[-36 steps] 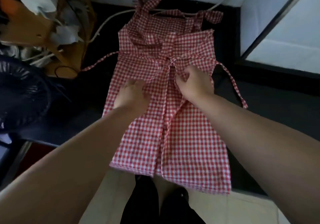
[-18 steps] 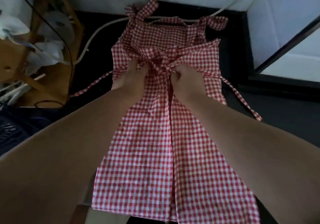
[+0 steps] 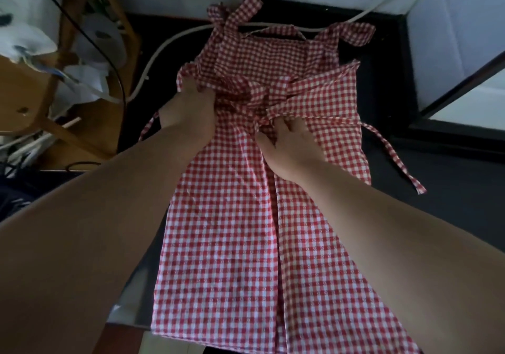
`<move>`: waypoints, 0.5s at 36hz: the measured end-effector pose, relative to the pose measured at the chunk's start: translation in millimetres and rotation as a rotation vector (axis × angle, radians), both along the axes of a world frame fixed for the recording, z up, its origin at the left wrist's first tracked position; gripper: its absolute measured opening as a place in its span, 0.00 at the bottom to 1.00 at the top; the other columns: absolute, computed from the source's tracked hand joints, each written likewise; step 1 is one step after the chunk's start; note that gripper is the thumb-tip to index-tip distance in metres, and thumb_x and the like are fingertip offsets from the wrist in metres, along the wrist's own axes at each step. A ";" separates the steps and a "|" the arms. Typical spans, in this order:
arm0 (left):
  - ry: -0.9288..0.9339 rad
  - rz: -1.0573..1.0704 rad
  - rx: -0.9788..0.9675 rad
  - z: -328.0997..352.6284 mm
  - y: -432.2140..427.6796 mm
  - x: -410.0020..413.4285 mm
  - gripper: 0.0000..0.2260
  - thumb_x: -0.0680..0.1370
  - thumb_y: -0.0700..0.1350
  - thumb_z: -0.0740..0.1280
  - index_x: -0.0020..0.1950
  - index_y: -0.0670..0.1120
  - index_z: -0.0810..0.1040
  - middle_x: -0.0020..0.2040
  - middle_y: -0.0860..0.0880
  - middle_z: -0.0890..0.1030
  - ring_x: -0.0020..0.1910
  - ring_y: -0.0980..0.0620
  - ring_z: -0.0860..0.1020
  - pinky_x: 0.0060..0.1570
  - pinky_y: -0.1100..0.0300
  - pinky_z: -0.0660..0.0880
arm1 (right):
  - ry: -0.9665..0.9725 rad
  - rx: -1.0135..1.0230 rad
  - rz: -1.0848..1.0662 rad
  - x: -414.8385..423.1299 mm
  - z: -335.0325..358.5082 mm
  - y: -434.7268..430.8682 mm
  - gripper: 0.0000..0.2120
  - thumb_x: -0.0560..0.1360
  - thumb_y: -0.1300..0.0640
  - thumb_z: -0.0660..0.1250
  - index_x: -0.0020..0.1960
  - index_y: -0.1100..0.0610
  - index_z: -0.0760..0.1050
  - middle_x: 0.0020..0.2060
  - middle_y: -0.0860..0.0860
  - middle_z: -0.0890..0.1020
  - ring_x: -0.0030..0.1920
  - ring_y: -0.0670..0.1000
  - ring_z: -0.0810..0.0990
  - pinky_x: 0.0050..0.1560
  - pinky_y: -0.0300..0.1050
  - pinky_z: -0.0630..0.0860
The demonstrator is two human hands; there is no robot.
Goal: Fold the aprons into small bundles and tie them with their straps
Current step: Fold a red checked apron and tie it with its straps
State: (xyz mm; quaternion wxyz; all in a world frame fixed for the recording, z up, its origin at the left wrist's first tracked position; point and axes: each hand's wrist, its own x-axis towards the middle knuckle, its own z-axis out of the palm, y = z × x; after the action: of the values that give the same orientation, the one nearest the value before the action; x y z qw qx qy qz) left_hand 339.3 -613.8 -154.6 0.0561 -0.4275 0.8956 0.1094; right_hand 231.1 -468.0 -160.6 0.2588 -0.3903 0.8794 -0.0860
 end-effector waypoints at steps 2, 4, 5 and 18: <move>0.005 0.043 -0.005 -0.9 5.7 0.0 0.17 0.83 0.49 0.54 0.67 0.42 0.68 0.74 0.39 0.60 0.63 0.38 0.70 0.58 0.43 0.72 | 0.004 -0.080 -0.020 2.5 1.9 2.2 0.33 0.77 0.35 0.52 0.75 0.53 0.57 0.72 0.56 0.61 0.70 0.58 0.64 0.65 0.57 0.67; 0.016 0.104 0.001 -2.1 10.1 1.1 0.16 0.83 0.47 0.55 0.69 0.42 0.66 0.74 0.39 0.59 0.62 0.37 0.71 0.53 0.45 0.72 | 0.031 -0.214 -0.050 5.3 2.3 5.6 0.32 0.74 0.33 0.59 0.70 0.53 0.65 0.65 0.52 0.69 0.63 0.53 0.70 0.58 0.53 0.73; 0.050 0.135 0.010 -3.0 12.2 2.6 0.17 0.83 0.47 0.55 0.70 0.43 0.65 0.74 0.39 0.59 0.61 0.37 0.71 0.49 0.46 0.71 | 0.041 -0.238 -0.048 6.6 2.3 6.6 0.31 0.72 0.32 0.61 0.65 0.53 0.68 0.59 0.50 0.72 0.58 0.51 0.73 0.54 0.51 0.74; 0.128 0.216 0.055 -20.9 21.1 39.8 0.24 0.81 0.55 0.58 0.74 0.45 0.63 0.74 0.40 0.60 0.72 0.38 0.59 0.68 0.43 0.59 | -0.123 -0.215 -0.237 -4.8 -4.7 -14.6 0.12 0.81 0.48 0.58 0.53 0.56 0.74 0.48 0.52 0.78 0.49 0.53 0.77 0.54 0.52 0.75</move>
State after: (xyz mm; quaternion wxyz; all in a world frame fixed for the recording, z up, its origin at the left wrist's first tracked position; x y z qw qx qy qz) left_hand 379.1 -592.7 -175.5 -0.0017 -0.5119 0.8428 0.1663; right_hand 226.3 -482.5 -165.3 0.2567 -0.3032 0.8876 -0.2332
